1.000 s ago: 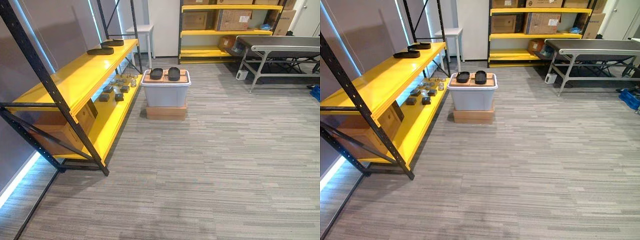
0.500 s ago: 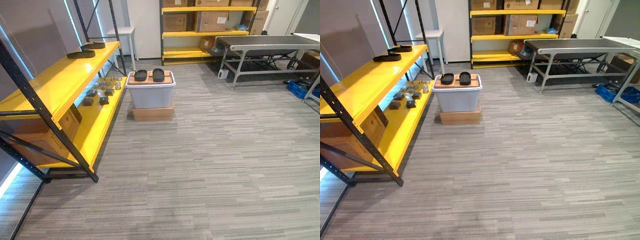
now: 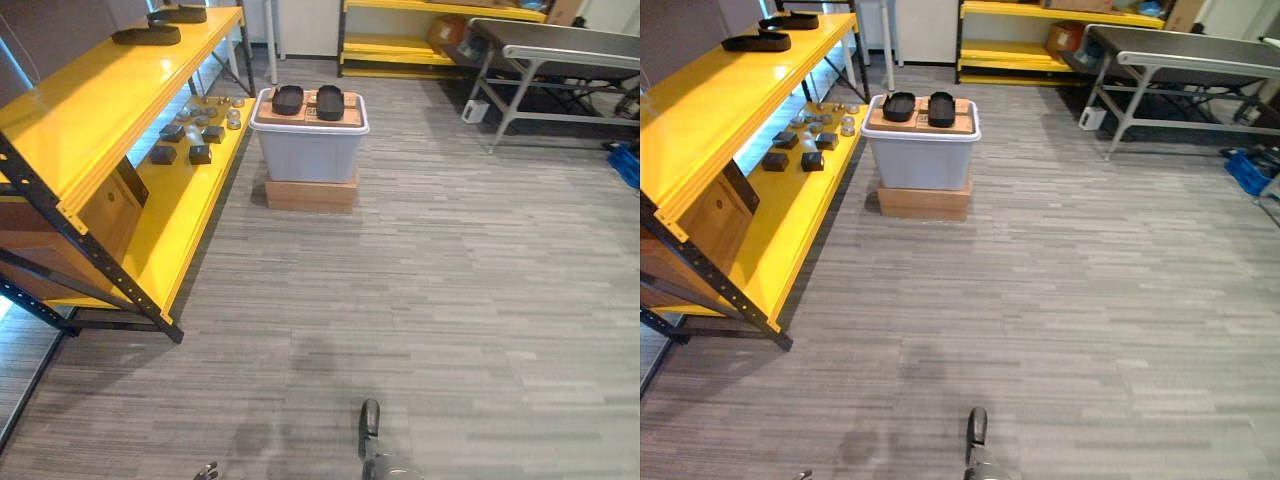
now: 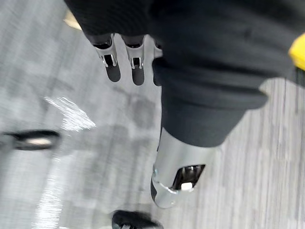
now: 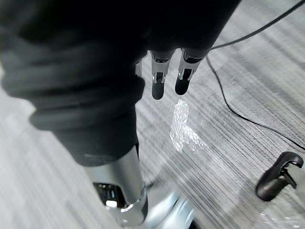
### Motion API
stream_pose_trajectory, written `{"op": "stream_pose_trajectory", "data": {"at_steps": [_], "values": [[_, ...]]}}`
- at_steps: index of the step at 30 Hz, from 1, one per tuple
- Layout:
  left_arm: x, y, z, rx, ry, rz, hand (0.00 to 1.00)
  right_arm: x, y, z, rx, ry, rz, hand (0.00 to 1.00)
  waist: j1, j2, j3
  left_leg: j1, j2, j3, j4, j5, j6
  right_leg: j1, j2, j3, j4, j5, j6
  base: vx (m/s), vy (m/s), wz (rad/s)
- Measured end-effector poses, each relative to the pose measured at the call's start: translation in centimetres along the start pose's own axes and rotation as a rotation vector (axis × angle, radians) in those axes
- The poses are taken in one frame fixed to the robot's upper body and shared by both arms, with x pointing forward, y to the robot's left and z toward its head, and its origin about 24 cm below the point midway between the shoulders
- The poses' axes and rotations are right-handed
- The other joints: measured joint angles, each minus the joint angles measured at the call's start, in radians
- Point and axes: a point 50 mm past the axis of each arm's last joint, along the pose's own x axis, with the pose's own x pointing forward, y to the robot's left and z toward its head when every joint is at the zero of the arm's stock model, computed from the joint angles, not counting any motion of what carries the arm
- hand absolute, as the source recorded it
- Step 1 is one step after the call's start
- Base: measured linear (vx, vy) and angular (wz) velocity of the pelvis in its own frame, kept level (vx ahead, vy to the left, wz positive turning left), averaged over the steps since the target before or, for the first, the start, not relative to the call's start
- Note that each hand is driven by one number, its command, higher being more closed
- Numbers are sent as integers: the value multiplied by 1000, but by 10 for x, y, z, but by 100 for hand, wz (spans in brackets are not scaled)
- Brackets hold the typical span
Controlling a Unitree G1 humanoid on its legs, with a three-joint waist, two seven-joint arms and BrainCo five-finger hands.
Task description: Walk over and take plastic housings, then place them on the shelf
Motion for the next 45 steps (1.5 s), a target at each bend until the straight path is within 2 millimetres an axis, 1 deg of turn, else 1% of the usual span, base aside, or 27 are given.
{"op": "stream_pose_trajectory", "data": {"at_steps": [2, 5, 7, 9, 11, 13, 14, 16, 17, 19, 21, 23, 26, 27, 28, 29, 30, 31, 33, 34, 36, 37, 39, 41, 43, 44, 45], "values": [[-1, 0, -2, -68, -4, 16, 0, 0, 3, -4, 27, 2, 6, 0, 21, 3, 2, -72, 42, 32, 266, 33, -37, 40, 39, -8, 54, -23, -86, 751, -292, 0], [-8, -2, -18, -160, 6, 35, 0, -2, 9, -1, 5, -30, 34, 0, 47, 12, 14, -315, 120, 12, 937, 315, -77, 262, 106, 4, -3, -129, -142, 801, -241, -20], [-10, 0, -25, -160, 22, 32, 0, -2, 17, 6, -30, -61, 63, 0, 97, 1, 18, -460, 125, 33, 1167, 243, -61, 403, 132, 57, -73, -172, -158, 692, -137, -68], [-14, -2, -33, -184, 37, 29, 0, -1, 26, 15, -54, -89, 88, 0, 146, -6, 15, -579, 113, 96, 1135, 160, -36, 512, 132, 116, -126, -215, -151, 673, -31, -72], [-18, -3, -42, -206, 47, 33, 0, 0, 41, 33, -74, -142, 128, 0, 180, -26, 8, -701, 25, 127, 818, 104, -34, 605, 76, 173, -144, -288, -118, 668, 80, -72], [-23, -3, -56, -211, 86, 35, 0, 1, 46, 45, -33, -176, 132, 0, 204, -25, -9, -716, -44, 152, 361, 146, -60, 690, 29, 221, -164, -361, -89, 689, 195, -71], [-26, -3, -62, -210, 103, 37, 0, 1, 43, 46, -32, -178, 119, 0, 209, -18, -19, -727, -44, 154, 304, 145, -66, 719, 27, 231, -172, -380, -74, 935, 293, -81], [-32, 5, -81, -199, 170, 62, 0, 1, 39, 34, -31, -144, 107, 0, 225, -38, -63, -728, -69, 131, 356, 276, -4, 751, 1, 263, -84, -434, -65, 777, 260, -50], [-34, 11, -85, -190, 185, 75, 0, 1, 37, 23, -20, -103, 95, 0, 221, -74, -89, -691, -108, 118, 348, 305, 40, 680, -28, 269, 126, -435, -45, 882, 283, 8], [-28, 21, -72, -174, 153, 89, 0, 1, 32, 6, 37, -46, 73, 0, 190, -129, -79, -568, -178, 102, 321, 241, 75, 530, -49, 304, 591, -311, 230, 1007, 276, 36], [-24, 14, -63, -191, 124, 75, 0, 0, 31, 1, 4, -34, 74, 0, 181, -116, -63, -406, -190, 99, 273, 182, 89, 410, -77, 240, 873, -289, 209, 737, 147, 8], [-19, 2, -50, -210, 86, 47, 0, -2, 27, -8, -45, -17, 79, 0, 168, -93, -63, -227, -188, 81, 167, 139, 94, 274, -108, 125, 914, -325, 120, 702, 100, 18], [-11, -9, -27, -210, 29, 11, 0, -4, 16, -18, -48, 10, 50, 0, 141, -87, -61, -101, -171, 26, 110, 85, 95, 149, -89, 51, 669, -358, 70, 612, -36, 59], [-8, -17, -15, -224, -1, -7, 0, -6, 5, -25, -40, 27, 19, 0, 125, -82, -63, -32, -148, -9, 77, 40, 79, 96, -49, 54, 345, -315, 29, 826, -183, 83], [-7, -22, -10, -233, -12, -17, 0, -7, 1, -27, -37, 33, 9, 0, 109, -69, -61, 4, -123, -32, 58, 13, 69, 67, -23, 61, 202, -183, -6, 732, -217, 86], [-7, -25, -11, -239, -9, -18, 0, -7, -1, -28, -38, 36, 3, 0, 98, -53, -68, 18, -100, -46, 46, 10, 69, 75, 2, 61, 166, -103, -13, 626, -230, 52], [-7, -28, -11, -248, -7, -18, 0, -7, -2, -27, -38, 35, 0, 0, 99, -39, -71, 34, -80, -47, 43, 9, 67, 89, 21, 57, 154, -89, -74, 872, -307, 15], [-7, -37, -9, -287, -8, -25, 0, -6, -1, -17, -2, -3, -4, 0, 123, -6, -51, 51, -60, -48, 76, 61, 14, 91, 23, 49, 270, -151, -85, 1011, -331, 10], [-8, -47, -9, -322, -9, -36, 0, -6, -6, -6, -6, -37, -12, 0, 110, 3, -36, 74, -74, -45, 164, 112, 15, 22, 13, 14, 479, -227, -40, 849, -294, 25], [-13, -38, -25, -332, 13, -6, 0, -8, -11, -13, -23, -21, -18, 0, 92, 7, -68, -4, -81, -37, 446, 146, -38, 122, 34, -42, 328, -256, -151, 537, -255, 28], [-17, -33, -40, -381, 52, 18, 0, -7, -12, -5, -16, -46, -14, 0, 113, 80, -76, -185, -5, -36, 868, 326, -124, 241, 115, -25, 236, -302, -166, 569, -187, -27], [-18, -28, -41, -394, 49, 38, 0, -7, -10, -2, -10, -58, -9, 0, 117, 85, -73, -254, 19, -21, 988, 324, -127, 278, 133, -17, 209, -307, -171, 653, -112, -60], [-22, -11, -54, -369, 84, 78, 0, -4, 0, -3, -5, -38, 9, 0, 142, 37, -40, -418, 102, 89, 1184, 256, -78, 470, 147, 28, 71, -306, -170, 772, -126, -45], [-26, -8, -65, -357, 116, 79, 0, -3, 4, 1, -11, -47, 16, 0, 161, 13, -38, -489, 146, 188, 1060, 178, -57, 585, 130, 57, -15, -299, -149, 656, -56, -48], [-28, -4, -73, -353, 142, 91, 0, -1, 16, 16, -24, -84, 36, 0, 166, -3, -25, -500, 124, 294, 702, 137, -55, 651, 99, 81, -45, -317, -109, 576, 37, -37], [-29, -6, -77, -333, 158, 79, 0, -1, 21, 27, -80, -126, 49, 0, 164, 7, -31, -486, 59, 310, 387, 233, 23, 657, 97, 80, -21, -340, -71, 523, 144, -14], [-29, -7, -76, -300, 159, 65, 0, -3, 26, 32, -140, -161, 61, 0, 173, 12, -38, -465, 25, 292, 250, 381, 51, 641, 94, 98, 62, -372, -41, 532, 155, 3]]}}
